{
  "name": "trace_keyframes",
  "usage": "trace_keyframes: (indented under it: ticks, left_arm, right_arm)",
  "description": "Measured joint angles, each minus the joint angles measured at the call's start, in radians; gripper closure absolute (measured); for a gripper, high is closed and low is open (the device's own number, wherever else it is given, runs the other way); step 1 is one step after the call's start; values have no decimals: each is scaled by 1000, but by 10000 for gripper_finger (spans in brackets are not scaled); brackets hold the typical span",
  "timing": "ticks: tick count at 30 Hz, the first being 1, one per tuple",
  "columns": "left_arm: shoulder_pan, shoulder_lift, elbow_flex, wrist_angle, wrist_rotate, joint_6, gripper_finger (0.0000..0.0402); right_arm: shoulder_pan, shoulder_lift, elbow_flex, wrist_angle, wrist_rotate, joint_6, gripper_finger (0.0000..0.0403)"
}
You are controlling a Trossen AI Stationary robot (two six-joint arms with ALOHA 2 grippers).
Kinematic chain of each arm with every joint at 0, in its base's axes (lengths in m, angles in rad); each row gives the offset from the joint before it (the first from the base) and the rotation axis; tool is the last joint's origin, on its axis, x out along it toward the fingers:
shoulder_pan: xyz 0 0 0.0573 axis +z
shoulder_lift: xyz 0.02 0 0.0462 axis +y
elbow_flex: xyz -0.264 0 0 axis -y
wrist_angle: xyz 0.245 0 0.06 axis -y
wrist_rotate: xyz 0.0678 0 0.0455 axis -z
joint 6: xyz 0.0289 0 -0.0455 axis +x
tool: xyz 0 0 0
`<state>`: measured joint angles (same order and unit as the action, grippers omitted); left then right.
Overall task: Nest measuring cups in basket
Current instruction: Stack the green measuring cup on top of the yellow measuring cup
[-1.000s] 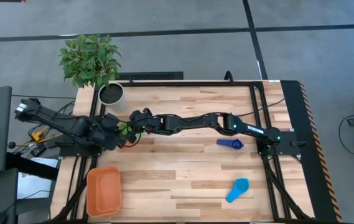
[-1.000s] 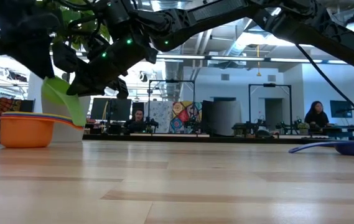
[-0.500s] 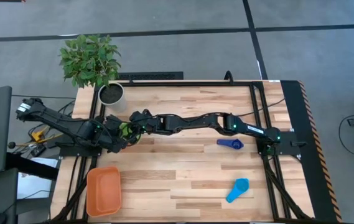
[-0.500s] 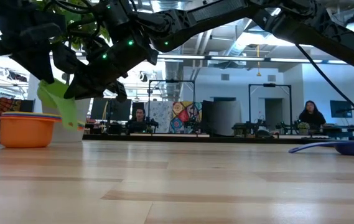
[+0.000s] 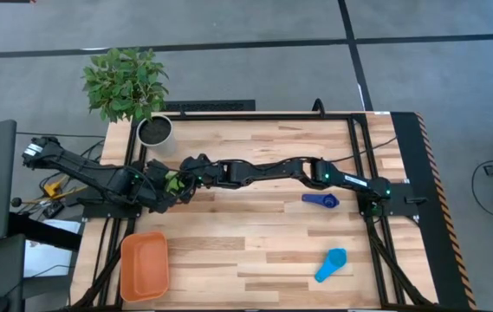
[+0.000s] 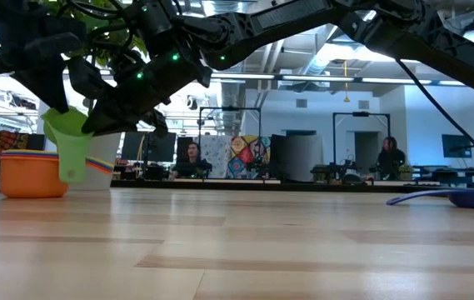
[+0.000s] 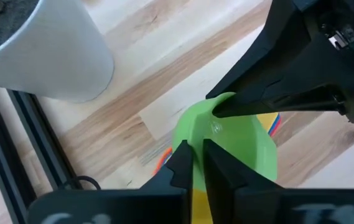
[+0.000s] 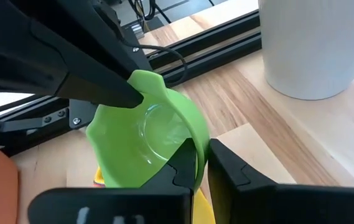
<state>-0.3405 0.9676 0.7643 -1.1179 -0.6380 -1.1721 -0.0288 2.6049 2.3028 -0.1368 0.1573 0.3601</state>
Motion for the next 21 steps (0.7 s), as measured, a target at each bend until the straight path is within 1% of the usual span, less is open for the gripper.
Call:
trace_keyframes:
  ticks: [2, 7, 12, 17, 21]
  left_arm:
    - [-4, 0, 0, 9, 12, -1, 397]
    - [-32, 0, 0, 7, 64, -36, 399]
    - [-71, 0, 0, -9, 67, -95, 399]
    - [-104, 0, -1, -56, 71, -170, 399]
    - [-125, 1, -2, -83, 105, -219, 400]
  right_arm:
    - [0, 0, 0, -6, -6, -5, 360]
    - [0, 0, 0, -10, -77, -29, 360]
    - [0, 0, 0, -2, -94, -56, 350]
    - [2, -1, 0, 16, -99, -87, 323]
    - [0, -8, 3, 38, -101, -88, 286]
